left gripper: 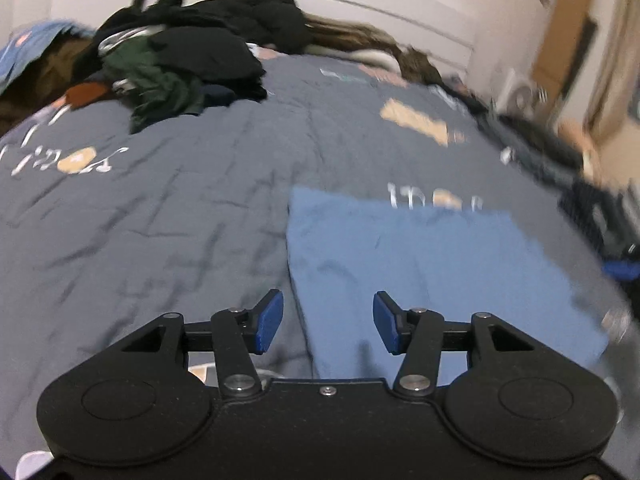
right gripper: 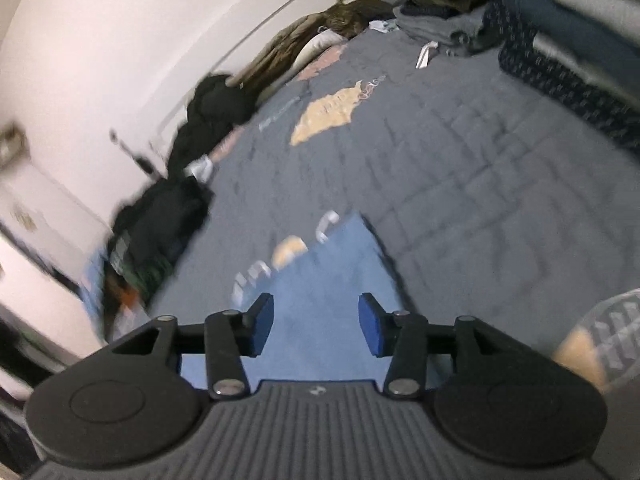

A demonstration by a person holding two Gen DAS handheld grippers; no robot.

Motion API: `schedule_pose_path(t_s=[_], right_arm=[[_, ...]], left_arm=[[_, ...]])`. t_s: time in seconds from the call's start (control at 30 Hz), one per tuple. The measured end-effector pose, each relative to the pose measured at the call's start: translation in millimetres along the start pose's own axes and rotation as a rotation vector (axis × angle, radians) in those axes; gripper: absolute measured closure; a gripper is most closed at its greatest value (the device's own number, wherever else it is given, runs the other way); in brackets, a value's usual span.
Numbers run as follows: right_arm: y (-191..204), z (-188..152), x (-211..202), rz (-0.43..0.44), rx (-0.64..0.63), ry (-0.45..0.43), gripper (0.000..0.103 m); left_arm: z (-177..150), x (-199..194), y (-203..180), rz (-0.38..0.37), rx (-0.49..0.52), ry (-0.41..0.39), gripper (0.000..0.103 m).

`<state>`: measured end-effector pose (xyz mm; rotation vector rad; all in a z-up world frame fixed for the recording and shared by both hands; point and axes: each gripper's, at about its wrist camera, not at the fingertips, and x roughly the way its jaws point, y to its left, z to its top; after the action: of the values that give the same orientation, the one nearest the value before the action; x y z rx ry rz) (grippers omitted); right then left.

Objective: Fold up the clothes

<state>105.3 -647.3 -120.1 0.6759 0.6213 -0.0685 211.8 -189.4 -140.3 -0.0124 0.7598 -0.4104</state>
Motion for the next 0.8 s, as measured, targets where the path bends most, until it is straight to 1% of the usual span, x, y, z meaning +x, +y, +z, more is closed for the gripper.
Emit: schedule_pose_path(t_s=[0.07, 0.13, 0.17, 0.27, 0.33, 0.43, 0.57, 0.63, 0.7, 0.73, 0.77, 0.8], right_arm=[[2.1, -10.6, -0.6, -0.072, -0.090, -0.008, 0.054], [1.9, -15.1, 5.8, -0.132, -0.148, -0.001, 0.054], [0.7, -15.4, 8.7, -0.143, -0.155, -0.002, 0.054], [-3.2, -13.8, 15.9, -0.153, -0.150, -0.013, 0.054], [-2.2, -12.2, 20.0, -0.166, -0.163, -0.016, 0.054], [3.8, -11.9, 30.0, -0.185, -0.220, -0.017, 0.054], [11.4, -13.3, 43.5, -0.181, -0.274, -0.007, 0.053], [13.1, -15.9, 47.2, -0.180, -0.296, 0.003, 0.053], [13.6, -17.4, 50.0, -0.184, -0.305, 0.010, 0.053], [13.8, -18.2, 51.3, -0.185, -0.306, 0.012, 0.053], [14.0, -18.8, 52.1, -0.183, -0.304, 0.014, 0.053], [14.3, -19.4, 52.8, -0.180, -0.303, 0.016, 0.053]], left_arm=[[-3.9, 8.2, -3.9, 0.028, 0.034, -0.006, 0.053], [-4.4, 14.4, -2.0, 0.007, 0.016, -0.009, 0.053], [-4.3, 16.7, -0.8, -0.002, 0.004, -0.010, 0.053], [-0.6, 25.9, 0.5, -0.013, -0.009, -0.024, 0.053], [2.9, 34.1, 0.1, 0.005, -0.007, -0.038, 0.053], [7.2, 46.8, 0.9, 0.020, -0.012, -0.042, 0.053], [6.5, 59.6, -0.8, 0.061, 0.031, -0.032, 0.054], [5.4, 65.3, 0.3, 0.067, 0.038, -0.030, 0.054], [4.8, 68.7, 0.9, 0.065, 0.034, -0.031, 0.056], [4.9, 69.5, 0.6, 0.061, 0.035, -0.031, 0.061], [5.0, 70.2, 0.1, 0.056, 0.037, -0.033, 0.069], [4.6, 69.5, -1.3, 0.066, 0.051, -0.038, 0.075]])
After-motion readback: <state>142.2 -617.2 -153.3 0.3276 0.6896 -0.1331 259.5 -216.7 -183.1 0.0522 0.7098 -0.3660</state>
